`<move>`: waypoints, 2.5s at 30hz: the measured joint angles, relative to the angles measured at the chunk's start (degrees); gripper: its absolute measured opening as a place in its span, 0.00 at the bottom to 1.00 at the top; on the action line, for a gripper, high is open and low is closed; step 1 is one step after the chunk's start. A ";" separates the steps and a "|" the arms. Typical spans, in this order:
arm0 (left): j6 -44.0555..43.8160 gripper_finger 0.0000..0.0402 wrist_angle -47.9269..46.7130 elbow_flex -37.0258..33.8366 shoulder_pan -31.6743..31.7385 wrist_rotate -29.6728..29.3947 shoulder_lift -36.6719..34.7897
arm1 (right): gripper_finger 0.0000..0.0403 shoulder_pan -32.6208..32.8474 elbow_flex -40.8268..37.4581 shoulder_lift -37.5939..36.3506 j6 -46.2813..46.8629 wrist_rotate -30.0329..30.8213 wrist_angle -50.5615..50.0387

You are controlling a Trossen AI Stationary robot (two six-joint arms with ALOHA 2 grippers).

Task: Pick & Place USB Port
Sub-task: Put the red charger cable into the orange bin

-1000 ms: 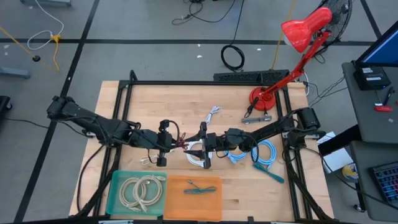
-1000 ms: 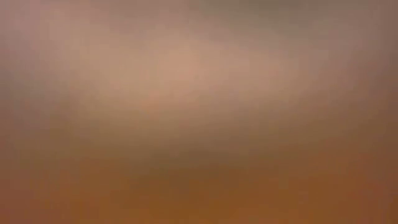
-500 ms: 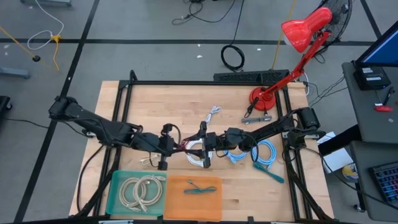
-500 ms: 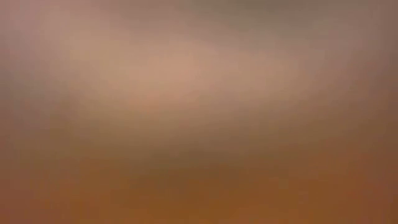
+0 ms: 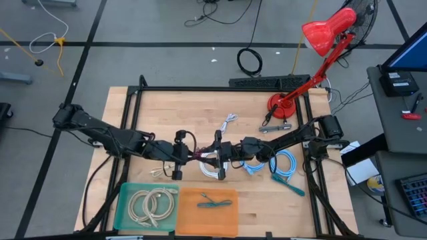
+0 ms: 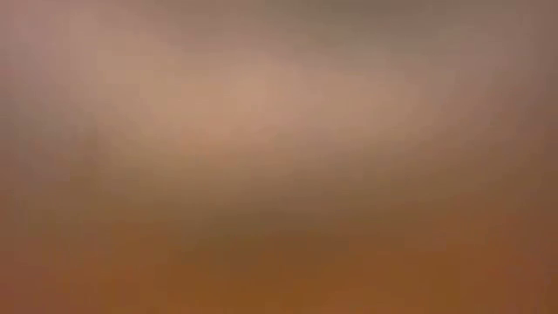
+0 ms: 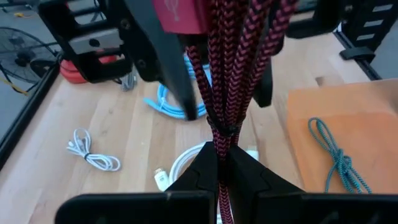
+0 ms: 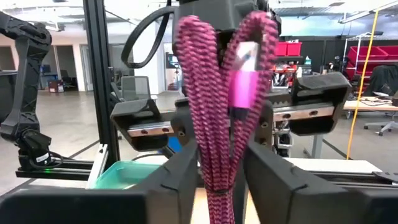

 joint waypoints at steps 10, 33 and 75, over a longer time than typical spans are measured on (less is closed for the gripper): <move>-4.24 0.14 -2.07 0.04 -0.56 3.54 -0.32 | 0.05 0.56 0.00 0.00 -1.32 0.71 0.47; 16.70 0.02 28.23 -8.21 -23.68 -25.42 -6.32 | 0.02 4.01 1.94 -2.39 -13.87 -9.85 28.72; 47.26 0.34 70.15 -13.49 -4.11 12.75 6.08 | 0.02 3.03 14.32 -2.12 -14.74 -28.82 15.59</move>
